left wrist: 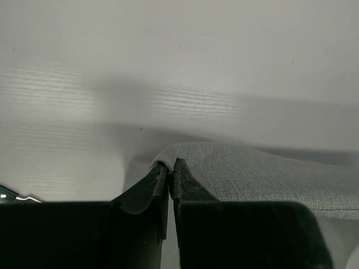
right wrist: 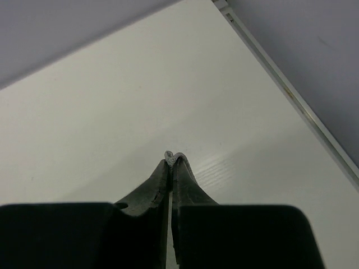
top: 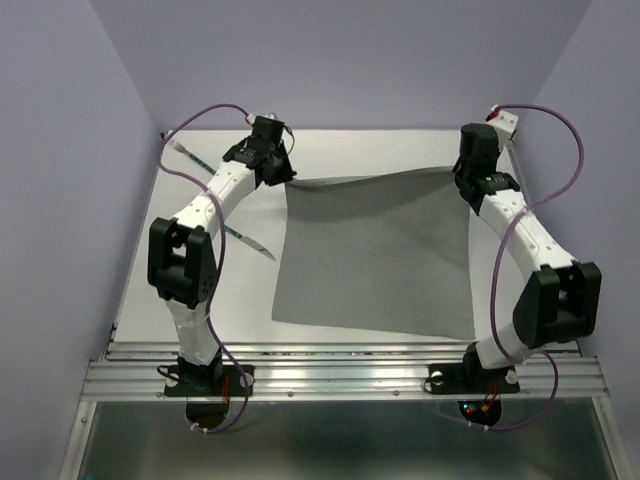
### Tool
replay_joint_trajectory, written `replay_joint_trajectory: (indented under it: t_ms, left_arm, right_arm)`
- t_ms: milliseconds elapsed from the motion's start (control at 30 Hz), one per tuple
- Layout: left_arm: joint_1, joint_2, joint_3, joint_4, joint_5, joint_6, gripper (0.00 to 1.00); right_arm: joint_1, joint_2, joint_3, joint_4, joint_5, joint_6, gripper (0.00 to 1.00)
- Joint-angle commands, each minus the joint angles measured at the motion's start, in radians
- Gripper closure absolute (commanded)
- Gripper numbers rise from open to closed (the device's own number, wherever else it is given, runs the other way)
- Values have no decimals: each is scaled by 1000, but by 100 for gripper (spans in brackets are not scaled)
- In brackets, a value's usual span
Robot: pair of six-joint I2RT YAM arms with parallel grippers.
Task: Fold the napkin into a case and place the utensils inside
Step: Flatten out the crumpled napkin at the center of the board, then fold and flatten the napkin at the center of the board.
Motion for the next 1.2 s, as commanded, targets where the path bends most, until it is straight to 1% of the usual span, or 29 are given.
replay_joint_trajectory:
  t_ms: [0, 33, 67, 100, 133, 267, 333, 467, 500, 633, 800, 900, 1033, 1133, 1167]
  left_arm:
    - [32, 94, 151, 55, 37, 37, 100]
    - [37, 121, 180, 50, 38, 39, 100]
    - [46, 173, 206, 47, 70, 39, 100]
    - [49, 202, 237, 41, 77, 39, 100]
    - [52, 225, 298, 35, 87, 40, 100]
    - [60, 346, 441, 15, 116, 45, 100]
    - [63, 405, 510, 12, 129, 45, 100]
    - [75, 484, 609, 32, 162, 43, 100]
    - [84, 518, 667, 21, 167, 45, 100]
    - [104, 570, 745, 19, 190, 49, 100]
    - [121, 572, 737, 39, 206, 45, 100]
    - [127, 560, 723, 32, 210, 46, 100]
    - [127, 503, 642, 47, 216, 62, 100]
    - [127, 439, 559, 48, 224, 78, 100]
    - [127, 419, 509, 47, 222, 82, 100]
  right_arm:
    - [-67, 146, 64, 191, -55, -3, 99]
    - [-76, 180, 84, 193, -65, 0, 99]
    - [-94, 212, 124, 205, -76, 5, 99]
    - [-105, 275, 147, 210, -107, 6, 99]
    - [-105, 304, 170, 211, -121, 12, 99]
    - [-142, 434, 306, 217, -168, 19, 99]
    - [-151, 493, 346, 217, -190, 23, 99]
    - [-160, 557, 440, 216, -234, 31, 99]
    - [-171, 585, 478, 216, -249, 34, 99]
    - [-193, 628, 547, 216, -291, 43, 99]
    - [-193, 646, 583, 216, -342, 55, 99]
    - [-193, 634, 564, 216, -381, 72, 99]
    - [-193, 573, 488, 214, -406, 106, 99]
    - [-193, 501, 414, 198, -417, 121, 99]
    - [-193, 482, 397, 169, -414, 131, 99]
